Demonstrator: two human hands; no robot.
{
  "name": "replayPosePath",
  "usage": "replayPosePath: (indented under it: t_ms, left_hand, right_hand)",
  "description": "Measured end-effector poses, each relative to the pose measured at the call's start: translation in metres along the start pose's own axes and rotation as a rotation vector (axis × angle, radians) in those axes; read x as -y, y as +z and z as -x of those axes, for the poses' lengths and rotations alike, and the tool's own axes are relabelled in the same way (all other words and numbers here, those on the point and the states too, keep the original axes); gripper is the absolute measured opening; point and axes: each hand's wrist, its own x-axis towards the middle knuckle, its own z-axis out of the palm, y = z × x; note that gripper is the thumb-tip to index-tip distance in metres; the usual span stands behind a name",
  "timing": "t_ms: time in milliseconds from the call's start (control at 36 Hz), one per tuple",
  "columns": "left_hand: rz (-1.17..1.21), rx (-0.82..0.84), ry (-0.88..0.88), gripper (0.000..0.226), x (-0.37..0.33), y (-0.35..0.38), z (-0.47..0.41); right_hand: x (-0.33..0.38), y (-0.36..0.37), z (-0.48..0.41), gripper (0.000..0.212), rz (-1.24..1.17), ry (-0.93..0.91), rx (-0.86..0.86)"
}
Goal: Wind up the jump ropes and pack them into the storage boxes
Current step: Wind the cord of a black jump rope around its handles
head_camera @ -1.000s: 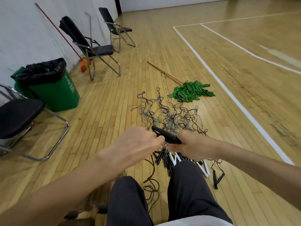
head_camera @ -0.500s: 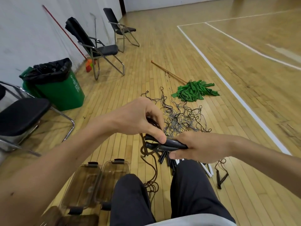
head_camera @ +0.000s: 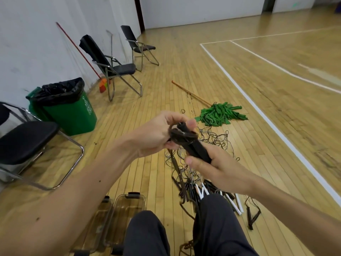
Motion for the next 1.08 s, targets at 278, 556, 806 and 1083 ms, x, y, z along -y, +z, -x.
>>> replayPosePath:
  t_ms: [278,556,806,1083]
  left_hand:
    - [0.022,-0.088,0.04,0.026,-0.004,0.005,-0.008]
    - [0.093,-0.117,-0.065,0.037,-0.008,0.009,-0.005]
    - [-0.516,-0.235,0.036,0.026,-0.008,0.012,-0.001]
    - [-1.382,-0.122,0.124,0.033,-0.019,0.013,0.006]
  right_hand:
    - [-0.005,-0.007,-0.007,0.034,-0.02,-0.028,-0.285]
    - [-0.01,-0.019,-0.01,0.039,0.137,-0.011,-0.519]
    - [-0.02,-0.025,-0.009,0.014,0.231,0.109,-0.519]
    - [-0.006,-0.027,-0.005,0.018,0.3,0.382,-0.153]
